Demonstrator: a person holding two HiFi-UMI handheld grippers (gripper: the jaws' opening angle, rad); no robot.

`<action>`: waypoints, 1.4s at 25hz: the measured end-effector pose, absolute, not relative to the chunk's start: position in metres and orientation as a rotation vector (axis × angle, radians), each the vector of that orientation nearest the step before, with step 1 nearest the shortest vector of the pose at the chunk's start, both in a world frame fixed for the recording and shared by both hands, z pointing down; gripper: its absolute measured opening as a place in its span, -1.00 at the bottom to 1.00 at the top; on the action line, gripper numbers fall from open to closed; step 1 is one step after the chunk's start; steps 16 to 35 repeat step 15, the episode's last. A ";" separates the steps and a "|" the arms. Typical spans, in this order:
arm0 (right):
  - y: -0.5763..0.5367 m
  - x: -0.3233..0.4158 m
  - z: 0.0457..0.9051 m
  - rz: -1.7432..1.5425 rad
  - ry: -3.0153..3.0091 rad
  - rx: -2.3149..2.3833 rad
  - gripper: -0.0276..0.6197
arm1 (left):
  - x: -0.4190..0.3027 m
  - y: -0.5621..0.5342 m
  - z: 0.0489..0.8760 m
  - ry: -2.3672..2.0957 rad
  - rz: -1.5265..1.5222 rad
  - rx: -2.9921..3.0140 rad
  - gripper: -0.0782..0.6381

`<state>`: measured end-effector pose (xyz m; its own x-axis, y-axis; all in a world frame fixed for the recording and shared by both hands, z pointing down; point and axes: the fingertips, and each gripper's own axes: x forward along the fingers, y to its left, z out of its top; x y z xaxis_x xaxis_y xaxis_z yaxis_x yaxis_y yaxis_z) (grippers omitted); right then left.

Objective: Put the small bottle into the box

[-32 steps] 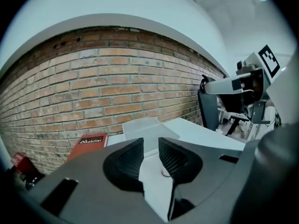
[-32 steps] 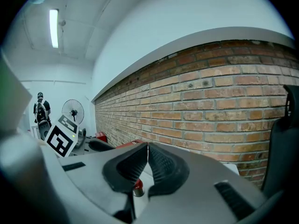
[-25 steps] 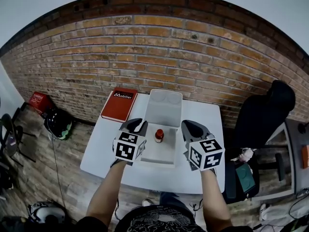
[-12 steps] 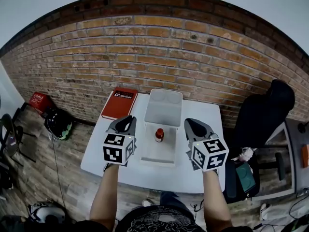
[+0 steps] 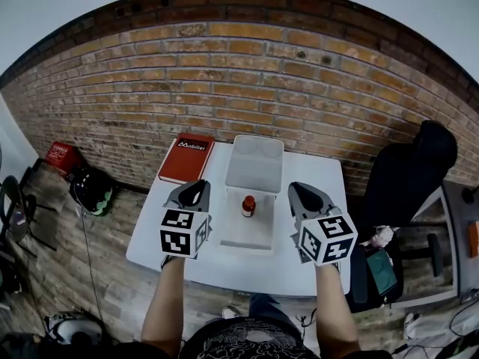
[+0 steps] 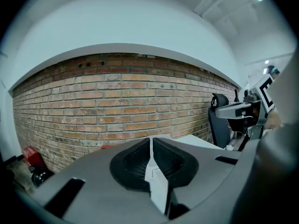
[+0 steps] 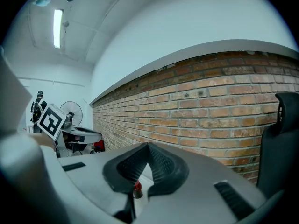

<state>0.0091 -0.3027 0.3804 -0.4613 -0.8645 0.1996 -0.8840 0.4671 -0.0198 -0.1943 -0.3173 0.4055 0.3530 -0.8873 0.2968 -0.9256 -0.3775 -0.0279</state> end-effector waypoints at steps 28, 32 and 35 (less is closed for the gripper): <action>-0.300 0.004 0.382 0.185 -2.560 1.517 -0.85 | -0.188 -0.314 0.410 -1.639 0.395 2.470 -0.67; -0.300 0.004 0.382 0.185 -2.560 1.517 -0.85 | -0.188 -0.314 0.410 -1.639 0.395 2.470 -0.67; -0.300 0.004 0.382 0.185 -2.560 1.517 -0.85 | -0.188 -0.314 0.410 -1.639 0.395 2.470 -0.67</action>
